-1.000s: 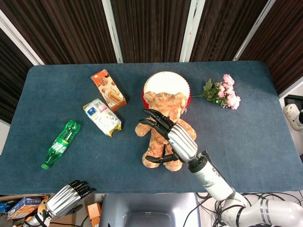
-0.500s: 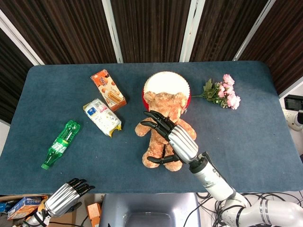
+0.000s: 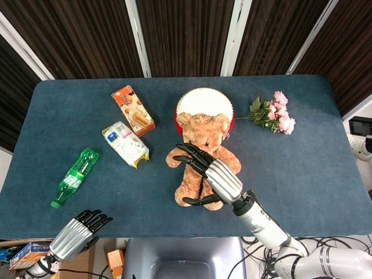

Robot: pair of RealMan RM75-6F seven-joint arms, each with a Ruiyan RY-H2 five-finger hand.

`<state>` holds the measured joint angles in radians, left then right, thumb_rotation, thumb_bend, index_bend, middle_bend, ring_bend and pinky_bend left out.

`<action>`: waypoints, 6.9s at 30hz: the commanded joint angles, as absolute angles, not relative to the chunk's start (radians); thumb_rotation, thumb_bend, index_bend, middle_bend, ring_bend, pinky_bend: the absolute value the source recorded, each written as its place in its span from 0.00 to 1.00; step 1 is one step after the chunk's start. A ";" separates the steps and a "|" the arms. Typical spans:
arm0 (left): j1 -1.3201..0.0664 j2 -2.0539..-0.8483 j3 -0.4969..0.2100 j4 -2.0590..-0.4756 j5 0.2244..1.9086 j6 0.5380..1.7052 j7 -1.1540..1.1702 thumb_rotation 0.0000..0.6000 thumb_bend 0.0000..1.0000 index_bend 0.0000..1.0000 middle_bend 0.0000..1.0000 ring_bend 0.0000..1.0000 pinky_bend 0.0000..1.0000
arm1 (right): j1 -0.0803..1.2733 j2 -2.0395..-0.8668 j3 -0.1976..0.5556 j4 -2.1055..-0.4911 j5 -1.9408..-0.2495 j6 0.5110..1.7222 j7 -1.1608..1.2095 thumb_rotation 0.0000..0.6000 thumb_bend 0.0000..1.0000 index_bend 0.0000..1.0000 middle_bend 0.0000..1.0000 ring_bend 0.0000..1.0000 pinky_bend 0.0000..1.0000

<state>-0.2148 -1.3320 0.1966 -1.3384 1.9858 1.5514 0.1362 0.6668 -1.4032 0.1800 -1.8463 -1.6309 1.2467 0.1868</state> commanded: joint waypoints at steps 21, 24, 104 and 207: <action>-0.115 -1.306 -0.010 -1.368 1.671 1.642 0.221 1.00 0.28 0.26 0.25 0.22 0.39 | 0.436 -1.250 -0.107 -1.687 -1.868 1.430 0.075 1.00 0.06 0.18 0.06 0.03 0.18; -0.108 -1.282 -0.025 -1.387 1.631 1.634 0.196 1.00 0.28 0.26 0.24 0.22 0.40 | 0.394 -1.242 -0.127 -1.653 -1.868 1.459 0.045 1.00 0.06 0.18 0.06 0.03 0.19; -0.128 -1.202 0.014 -1.465 1.650 1.531 0.086 1.00 0.28 0.27 0.25 0.23 0.40 | 0.550 -2.015 0.127 -0.461 -1.616 1.564 0.308 1.00 0.06 0.47 0.04 0.01 0.12; -0.134 -1.197 0.017 -1.481 1.642 1.508 0.094 1.00 0.28 0.27 0.25 0.25 0.40 | 0.404 -1.689 -0.012 -0.917 -1.608 1.561 0.175 1.00 0.20 0.09 0.00 0.00 0.18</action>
<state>-0.1339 -1.1967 0.0172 -1.4806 1.6417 1.5080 0.0944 0.4702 -1.8631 0.0352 -0.6693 -1.5786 1.5224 0.3139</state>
